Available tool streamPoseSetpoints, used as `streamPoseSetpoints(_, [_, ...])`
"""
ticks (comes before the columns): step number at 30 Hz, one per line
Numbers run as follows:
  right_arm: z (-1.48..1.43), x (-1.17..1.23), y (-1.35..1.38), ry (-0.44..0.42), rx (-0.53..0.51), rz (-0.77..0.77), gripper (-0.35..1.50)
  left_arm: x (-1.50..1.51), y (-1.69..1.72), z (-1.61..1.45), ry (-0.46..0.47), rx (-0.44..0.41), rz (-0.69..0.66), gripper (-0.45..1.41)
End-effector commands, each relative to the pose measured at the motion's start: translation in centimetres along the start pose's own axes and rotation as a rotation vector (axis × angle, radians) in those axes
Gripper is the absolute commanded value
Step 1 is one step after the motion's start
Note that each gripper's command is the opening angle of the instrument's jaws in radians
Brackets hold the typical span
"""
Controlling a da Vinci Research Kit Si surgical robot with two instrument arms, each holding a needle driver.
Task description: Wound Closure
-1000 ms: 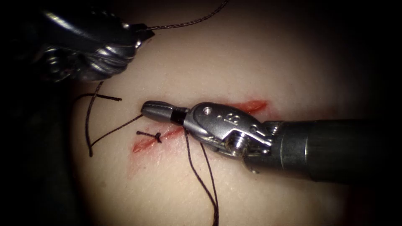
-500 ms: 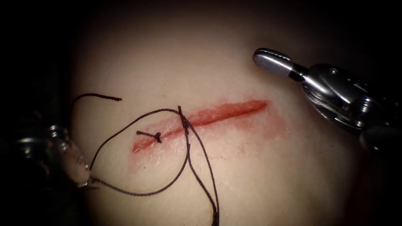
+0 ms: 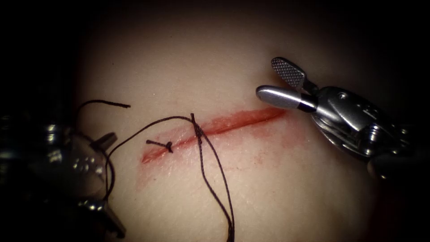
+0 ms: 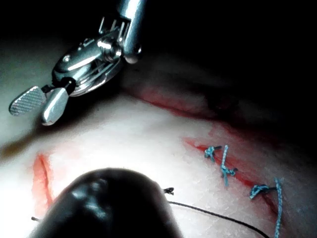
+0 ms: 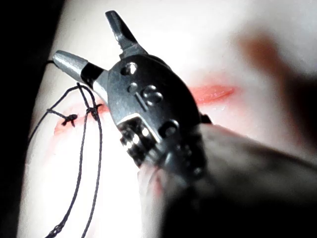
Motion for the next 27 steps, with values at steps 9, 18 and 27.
streamPoseSetpoints(9, [0.11, -0.07, -0.13, -0.001, 0.008, -0.003, 0.83, 0.79, 0.08, 0.17, 0.306, -0.022, 0.306, 1.21])
streamPoseSetpoints(18, [0.12, -0.12, -0.19, -0.001, 0.010, -0.007, 0.89, 0.46, -0.02, 0.89, 0.258, -0.084, 0.510, 1.18])
streamPoseSetpoints(27, [0.10, -0.22, -0.41, -0.011, 0.014, 0.019, 1.04, 0.11, -0.31, 1.11, 0.062, -0.104, 0.739, 1.18])
